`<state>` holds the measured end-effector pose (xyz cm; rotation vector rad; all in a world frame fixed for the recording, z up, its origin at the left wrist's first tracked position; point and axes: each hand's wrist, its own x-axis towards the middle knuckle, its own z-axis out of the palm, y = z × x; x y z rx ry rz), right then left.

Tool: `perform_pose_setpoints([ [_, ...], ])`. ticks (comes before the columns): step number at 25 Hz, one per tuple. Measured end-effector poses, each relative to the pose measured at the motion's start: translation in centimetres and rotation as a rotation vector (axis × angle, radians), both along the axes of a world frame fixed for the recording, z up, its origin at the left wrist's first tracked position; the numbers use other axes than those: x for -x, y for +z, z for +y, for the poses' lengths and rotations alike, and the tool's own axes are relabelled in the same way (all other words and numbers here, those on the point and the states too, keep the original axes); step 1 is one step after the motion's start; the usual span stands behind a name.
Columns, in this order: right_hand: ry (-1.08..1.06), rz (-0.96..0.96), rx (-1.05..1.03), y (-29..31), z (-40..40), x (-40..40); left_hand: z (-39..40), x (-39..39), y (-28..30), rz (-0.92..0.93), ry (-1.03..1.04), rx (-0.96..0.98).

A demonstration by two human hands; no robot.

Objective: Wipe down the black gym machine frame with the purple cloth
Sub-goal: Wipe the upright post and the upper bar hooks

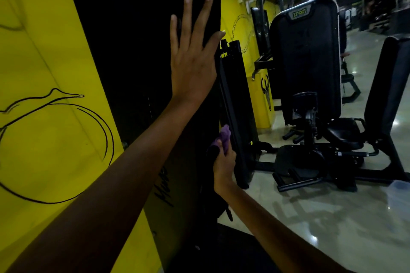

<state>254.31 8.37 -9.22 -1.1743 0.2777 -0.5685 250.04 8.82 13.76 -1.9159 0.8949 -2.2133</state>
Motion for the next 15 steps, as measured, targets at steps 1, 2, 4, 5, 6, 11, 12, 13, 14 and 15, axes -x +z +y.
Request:
perform_pose_setpoints([
  [1, 0.048, 0.046, -0.044, 0.7, -0.3, -0.1, 0.1, 0.1, 0.0, 0.01, -0.001, -0.009],
  [2, 0.06, 0.038, -0.054, 1.7, -0.5, 0.2, 0.1, 0.0, 0.0, 0.017, 0.0, -0.015],
  [4, -0.007, -0.08, 0.05, 3.7, -0.1, 1.8, 0.1, 0.1, 0.0, 0.02, 0.003, -0.022],
  [5, -0.052, -0.167, 0.111, 4.5, 0.4, 2.9, 0.1, 0.1, 0.0, 0.021, 0.005, -0.024],
  [6, -0.085, -0.253, 0.163, 4.7, 1.0, 4.0, 0.0, 0.1, 0.0, 0.024, 0.007, -0.024],
  [11, -0.012, -0.179, -0.007, -0.5, 2.1, 5.5, 0.7, 0.3, -0.1, 0.08, -0.068, -0.077],
  [12, 0.042, -0.084, -0.118, -0.7, 2.1, 5.6, 0.9, 0.3, -0.1, 0.089, -0.068, -0.098],
  [13, 0.072, -0.019, -0.19, -0.5, 2.1, 5.9, 1.0, 0.4, -0.2, 0.094, -0.061, -0.115],
  [14, 0.061, -0.004, -0.201, 0.3, 2.1, 6.2, 1.0, 0.4, -0.2, 0.093, -0.04, -0.122],
  [15, 0.032, -0.021, -0.181, 1.5, 2.1, 6.7, 1.0, 0.5, -0.2, 0.087, -0.012, -0.121],
])
